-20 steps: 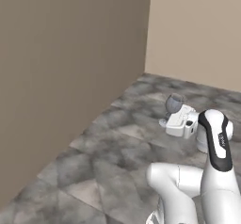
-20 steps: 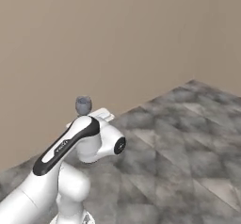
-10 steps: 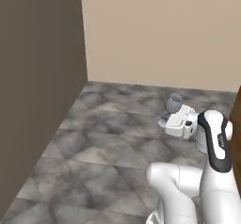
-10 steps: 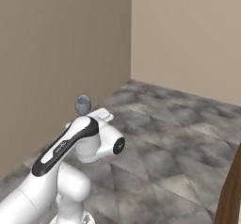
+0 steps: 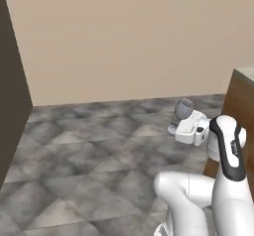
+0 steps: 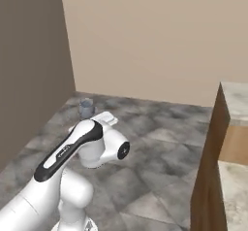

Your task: Retrieve the wine glasses from the counter and place one next to each plate.

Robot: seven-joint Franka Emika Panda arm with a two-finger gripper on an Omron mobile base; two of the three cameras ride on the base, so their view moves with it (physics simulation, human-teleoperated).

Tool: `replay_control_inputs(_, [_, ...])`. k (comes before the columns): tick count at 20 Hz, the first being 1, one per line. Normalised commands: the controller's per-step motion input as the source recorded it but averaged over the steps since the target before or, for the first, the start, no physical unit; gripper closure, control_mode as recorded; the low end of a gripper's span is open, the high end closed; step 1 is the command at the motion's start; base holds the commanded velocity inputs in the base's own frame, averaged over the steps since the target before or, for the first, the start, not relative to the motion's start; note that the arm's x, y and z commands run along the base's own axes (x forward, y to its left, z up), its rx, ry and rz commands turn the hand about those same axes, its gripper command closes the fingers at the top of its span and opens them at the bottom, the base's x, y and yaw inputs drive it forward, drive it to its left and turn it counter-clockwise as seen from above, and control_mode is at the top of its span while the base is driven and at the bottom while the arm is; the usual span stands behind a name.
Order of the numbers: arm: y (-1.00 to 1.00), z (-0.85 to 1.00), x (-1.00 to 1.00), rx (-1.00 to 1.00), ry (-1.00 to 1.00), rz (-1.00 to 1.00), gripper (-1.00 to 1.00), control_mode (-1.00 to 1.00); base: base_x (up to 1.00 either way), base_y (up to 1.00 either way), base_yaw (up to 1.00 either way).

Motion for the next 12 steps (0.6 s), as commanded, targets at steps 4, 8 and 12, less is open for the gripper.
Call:
replay_control_inputs(4, [0.0, 0.0, 0.0, 0.0, 0.0, 0.0, 1.0, 1.0, 1.0, 0.84, -0.48])
replay_control_inputs(8, [0.0, 0.0, 0.0, 0.0, 0.0, 0.0, 1.0, 1.0, 1.0, 0.93, -0.5])
replay_control_inputs(12, [0.0, 0.0, 0.0, 0.0, 0.0, 0.0, 1.0, 1.0, 1.0, 0.91, -0.51])
